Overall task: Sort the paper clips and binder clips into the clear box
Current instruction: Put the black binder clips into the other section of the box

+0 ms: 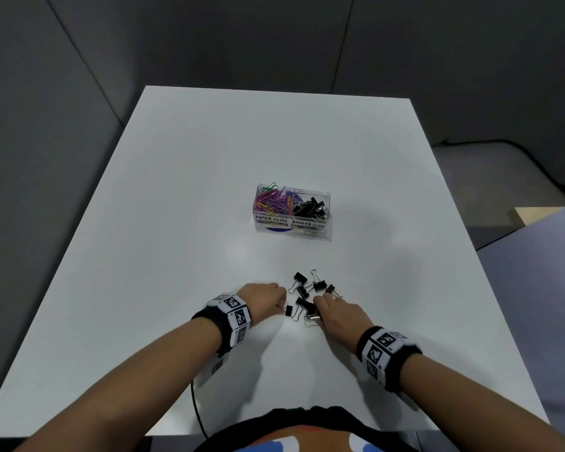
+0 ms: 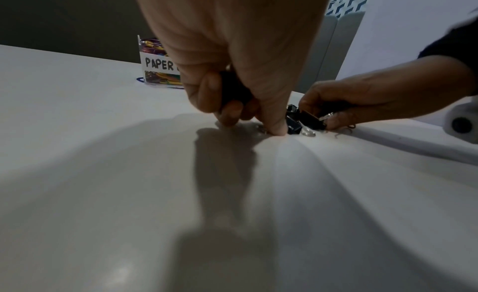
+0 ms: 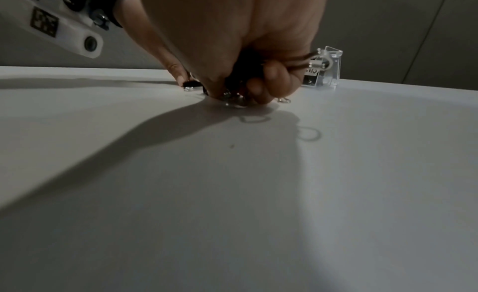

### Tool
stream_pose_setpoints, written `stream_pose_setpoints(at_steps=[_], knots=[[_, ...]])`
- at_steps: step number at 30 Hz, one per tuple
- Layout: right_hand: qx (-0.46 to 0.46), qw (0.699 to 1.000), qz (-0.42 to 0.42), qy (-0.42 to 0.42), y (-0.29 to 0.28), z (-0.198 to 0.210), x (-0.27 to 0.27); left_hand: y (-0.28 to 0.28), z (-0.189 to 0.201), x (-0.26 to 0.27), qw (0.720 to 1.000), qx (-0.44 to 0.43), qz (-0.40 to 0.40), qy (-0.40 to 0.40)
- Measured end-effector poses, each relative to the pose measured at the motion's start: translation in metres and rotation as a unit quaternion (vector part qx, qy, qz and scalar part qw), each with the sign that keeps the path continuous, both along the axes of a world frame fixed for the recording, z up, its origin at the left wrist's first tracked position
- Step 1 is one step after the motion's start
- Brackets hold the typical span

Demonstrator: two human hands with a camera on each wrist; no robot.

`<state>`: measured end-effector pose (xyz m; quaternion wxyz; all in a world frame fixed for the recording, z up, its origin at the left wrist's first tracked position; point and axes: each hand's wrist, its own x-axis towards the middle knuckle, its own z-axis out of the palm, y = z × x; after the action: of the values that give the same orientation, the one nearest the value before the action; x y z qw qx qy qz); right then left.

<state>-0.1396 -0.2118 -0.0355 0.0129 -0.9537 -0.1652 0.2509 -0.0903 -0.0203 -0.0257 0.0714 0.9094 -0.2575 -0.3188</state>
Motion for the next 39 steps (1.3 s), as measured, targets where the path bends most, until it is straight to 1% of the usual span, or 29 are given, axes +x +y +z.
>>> stream_pose_setpoints(at_steps=[4, 6, 9, 11, 13, 16, 19, 24, 27, 30, 32, 33, 37, 39], knots=[[-0.01, 1.0, 0.022, 0.01, -0.003, 0.0, 0.007, -0.001, 0.001, 0.002, 0.999, 0.033, -0.022, 0.011], [0.007, 0.999, 0.03, 0.014, -0.007, 0.001, 0.009, 0.0, 0.002, 0.005, 0.999, 0.039, -0.026, 0.025], [0.023, 0.999, 0.014, 0.029, -0.012, 0.01, 0.016, 0.003, 0.003, 0.01, 0.998, 0.023, -0.021, 0.055], [0.045, 0.999, 0.0, 0.029, -0.014, 0.02, 0.027, 0.006, 0.005, 0.016, 0.998, 0.004, -0.01, 0.059], [0.065, 0.997, -0.029, 0.003, -0.016, 0.034, 0.046, 0.011, 0.012, 0.029, 0.999, -0.012, 0.003, 0.044], [0.092, 0.991, -0.07, -0.064, -0.019, 0.052, 0.09, 0.017, 0.025, 0.055, 0.999, -0.032, 0.021, 0.011], [0.082, 0.987, -0.069, -0.123, -0.019, 0.06, 0.137, 0.022, 0.035, 0.082, 0.998, -0.048, 0.03, -0.023], [0.039, 0.989, -0.007, -0.14, 0.002, 0.059, 0.194, 0.019, 0.058, 0.123, 0.996, -0.064, 0.017, -0.063], [0.063, 0.992, -0.004, -0.106, 0.015, 0.052, 0.213, 0.015, 0.07, 0.148, 0.994, -0.067, 0.007, -0.088], [0.13, 0.989, -0.027, -0.057, 0.016, 0.049, 0.223, 0.006, 0.078, 0.168, 0.994, -0.057, 0.001, -0.093], [0.175, 0.983, -0.04, -0.044, 0.012, 0.052, 0.222, -0.002, 0.08, 0.178, 0.994, -0.048, -0.002, -0.094], [0.192, 0.979, -0.043, -0.053, 0.008, 0.054, 0.22, -0.006, 0.08, 0.183, 0.994, -0.048, -0.003, -0.095], [0.233, 0.958, -0.081, -0.146, -0.017, 0.055, 0.198, -0.029, 0.077, 0.194, 0.993, -0.063, -0.016, -0.098], [0.243, 0.951, -0.092, -0.167, -0.029, 0.05, 0.18, -0.043, 0.073, 0.195, 0.993, -0.06, -0.029, -0.102]])
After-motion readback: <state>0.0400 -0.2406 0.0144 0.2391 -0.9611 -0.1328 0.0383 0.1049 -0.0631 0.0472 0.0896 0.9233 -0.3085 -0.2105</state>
